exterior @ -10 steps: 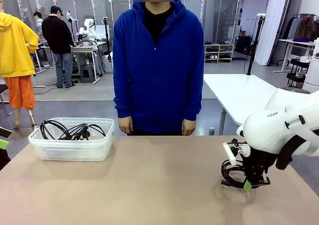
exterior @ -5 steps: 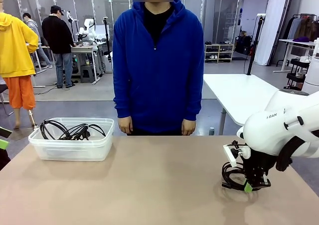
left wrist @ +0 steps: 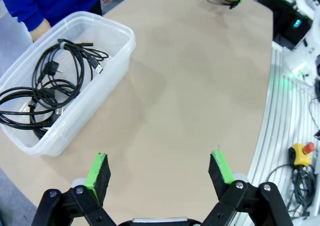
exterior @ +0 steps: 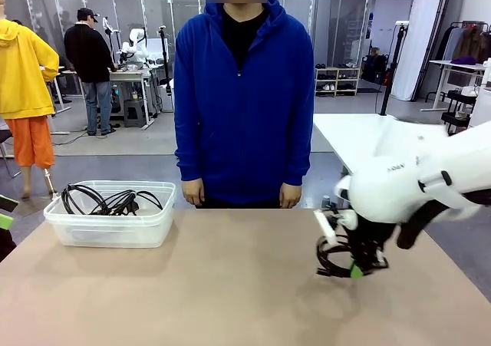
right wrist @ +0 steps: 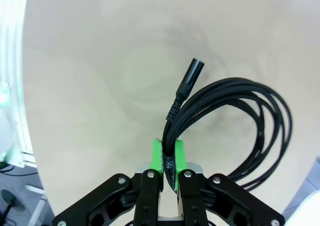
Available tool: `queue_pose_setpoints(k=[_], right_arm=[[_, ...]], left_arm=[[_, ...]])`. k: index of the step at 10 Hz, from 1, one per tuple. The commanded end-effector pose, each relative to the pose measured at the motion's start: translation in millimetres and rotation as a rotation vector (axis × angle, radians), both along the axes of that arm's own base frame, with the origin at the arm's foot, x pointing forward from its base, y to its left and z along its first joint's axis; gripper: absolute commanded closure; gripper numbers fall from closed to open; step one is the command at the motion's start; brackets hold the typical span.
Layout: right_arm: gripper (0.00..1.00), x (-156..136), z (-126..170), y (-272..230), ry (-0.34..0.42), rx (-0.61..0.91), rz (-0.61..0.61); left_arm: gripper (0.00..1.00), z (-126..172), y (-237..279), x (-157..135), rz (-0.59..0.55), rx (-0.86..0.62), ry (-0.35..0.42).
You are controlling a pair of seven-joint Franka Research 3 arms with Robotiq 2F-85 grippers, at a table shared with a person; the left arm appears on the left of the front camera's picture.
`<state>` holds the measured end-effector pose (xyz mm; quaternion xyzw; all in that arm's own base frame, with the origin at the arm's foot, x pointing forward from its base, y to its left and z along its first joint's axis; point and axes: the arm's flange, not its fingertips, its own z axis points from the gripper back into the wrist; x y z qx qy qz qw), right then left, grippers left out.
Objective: Organize and store the cables.
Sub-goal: Place the USB Extension Cable into the Organizing box.
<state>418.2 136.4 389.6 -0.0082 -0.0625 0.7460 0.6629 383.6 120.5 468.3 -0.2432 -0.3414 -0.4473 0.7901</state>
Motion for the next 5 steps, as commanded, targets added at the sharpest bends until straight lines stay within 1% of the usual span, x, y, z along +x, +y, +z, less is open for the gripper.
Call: queue_pose_setpoints(k=[1, 2, 3, 4, 5], right_arm=[[0.89, 0, 24, 60, 0.004, -0.101, -0.051], [0.89, -2, 28, 91, -0.003, -0.096, -0.049], [0.89, 0, 24, 121, -0.007, -0.1, -0.047], [0.89, 2, 15, 151, -0.051, -0.18, -0.027], [0.89, 2, 9, 181, -0.046, -0.208, 0.005]], left_arm=[[0.0, -1, -1, -2, -0.004, -0.023, -0.018], [0.0, -1, -1, -2, -0.004, -0.023, -0.018], [0.0, -1, -1, -2, -0.004, -0.023, -0.018], [0.0, -1, -1, -2, -0.004, -0.023, -0.018], [0.0, -1, -1, -2, -0.004, -0.023, -0.018]])
